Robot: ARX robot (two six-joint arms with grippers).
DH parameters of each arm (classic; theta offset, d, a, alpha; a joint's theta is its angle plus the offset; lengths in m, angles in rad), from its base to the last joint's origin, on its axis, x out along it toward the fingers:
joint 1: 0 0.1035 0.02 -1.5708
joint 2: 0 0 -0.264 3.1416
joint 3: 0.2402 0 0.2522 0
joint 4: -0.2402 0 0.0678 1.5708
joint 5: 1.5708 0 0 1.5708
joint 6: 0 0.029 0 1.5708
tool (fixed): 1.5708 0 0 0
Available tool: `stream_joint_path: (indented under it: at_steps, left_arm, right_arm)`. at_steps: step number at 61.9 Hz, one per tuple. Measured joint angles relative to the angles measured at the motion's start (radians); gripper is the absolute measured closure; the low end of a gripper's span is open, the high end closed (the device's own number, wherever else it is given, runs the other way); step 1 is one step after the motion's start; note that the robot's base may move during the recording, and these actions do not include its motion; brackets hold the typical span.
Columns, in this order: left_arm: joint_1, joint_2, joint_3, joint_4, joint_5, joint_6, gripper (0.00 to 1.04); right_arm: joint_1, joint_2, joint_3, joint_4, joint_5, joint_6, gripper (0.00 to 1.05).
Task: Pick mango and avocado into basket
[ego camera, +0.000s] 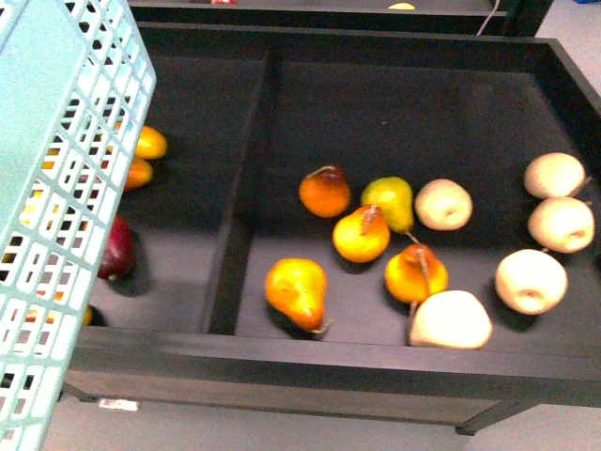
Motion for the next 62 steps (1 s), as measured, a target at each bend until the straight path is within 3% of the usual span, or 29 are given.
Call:
stream_joint_path:
  at_steps: [62]
  left_arm:
    - [0.000, 0.000, 0.000, 0.000, 0.002, -0.002, 1.01]
  right_arm:
    - [0.000, -0.001, 0.000, 0.000, 0.002, 0.000, 0.09]
